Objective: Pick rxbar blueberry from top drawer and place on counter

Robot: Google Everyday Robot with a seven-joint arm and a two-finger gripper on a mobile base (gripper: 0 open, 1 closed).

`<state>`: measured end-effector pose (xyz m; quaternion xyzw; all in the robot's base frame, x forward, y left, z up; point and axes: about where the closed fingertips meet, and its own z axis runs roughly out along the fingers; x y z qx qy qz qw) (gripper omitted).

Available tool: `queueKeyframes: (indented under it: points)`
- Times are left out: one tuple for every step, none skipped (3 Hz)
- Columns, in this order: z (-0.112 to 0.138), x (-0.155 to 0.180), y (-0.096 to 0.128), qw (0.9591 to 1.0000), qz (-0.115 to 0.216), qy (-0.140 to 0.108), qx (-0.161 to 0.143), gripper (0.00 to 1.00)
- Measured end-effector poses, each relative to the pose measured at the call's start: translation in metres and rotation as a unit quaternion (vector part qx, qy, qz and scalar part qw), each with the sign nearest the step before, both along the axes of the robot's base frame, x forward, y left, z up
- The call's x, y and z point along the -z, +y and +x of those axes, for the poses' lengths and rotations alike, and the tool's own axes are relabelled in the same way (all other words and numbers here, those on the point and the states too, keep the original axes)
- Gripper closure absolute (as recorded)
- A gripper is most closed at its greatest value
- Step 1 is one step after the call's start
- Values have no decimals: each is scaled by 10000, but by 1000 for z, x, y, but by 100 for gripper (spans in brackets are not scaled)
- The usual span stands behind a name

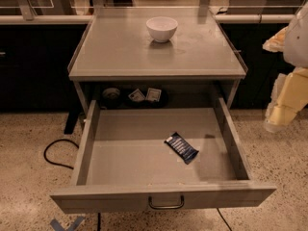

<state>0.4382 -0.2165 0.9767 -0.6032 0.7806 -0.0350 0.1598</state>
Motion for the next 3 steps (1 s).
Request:
queueKeyframes:
  points:
    - [0,0,0,10000,0,0,0,0]
    - [6,45,11,9989,237,359,-196,0]
    - [20,124,39,9941,450,802,-576,0]
